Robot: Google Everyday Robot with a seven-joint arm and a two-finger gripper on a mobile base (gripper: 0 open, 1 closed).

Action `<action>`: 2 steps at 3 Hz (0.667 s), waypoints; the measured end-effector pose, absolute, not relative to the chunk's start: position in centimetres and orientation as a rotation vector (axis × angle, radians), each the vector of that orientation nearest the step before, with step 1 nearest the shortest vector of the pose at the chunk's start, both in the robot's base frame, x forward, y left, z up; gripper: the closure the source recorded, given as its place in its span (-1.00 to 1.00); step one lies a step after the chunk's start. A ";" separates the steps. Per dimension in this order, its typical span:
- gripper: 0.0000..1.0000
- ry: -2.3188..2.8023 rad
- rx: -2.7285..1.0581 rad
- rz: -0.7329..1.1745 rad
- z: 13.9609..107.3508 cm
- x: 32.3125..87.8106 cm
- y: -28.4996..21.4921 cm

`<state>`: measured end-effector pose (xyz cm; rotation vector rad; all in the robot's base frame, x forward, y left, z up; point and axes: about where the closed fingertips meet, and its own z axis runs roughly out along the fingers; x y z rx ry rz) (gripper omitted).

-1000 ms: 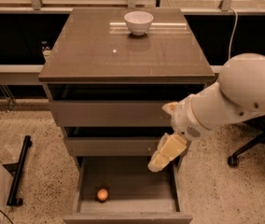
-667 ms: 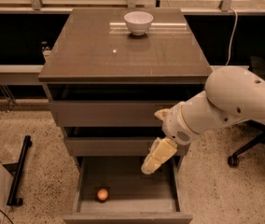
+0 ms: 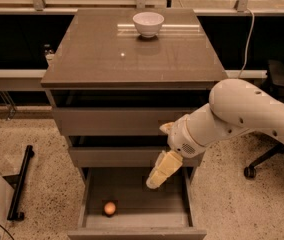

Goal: Pick orange from bottom drawer and place on counter

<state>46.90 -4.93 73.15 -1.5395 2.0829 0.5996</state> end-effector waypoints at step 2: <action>-1.00 2.125 -1.554 0.613 70.7 46.4 -3.1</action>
Offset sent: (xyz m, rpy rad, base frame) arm -0.0063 0.0344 -0.0501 -0.0058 0.0626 0.0034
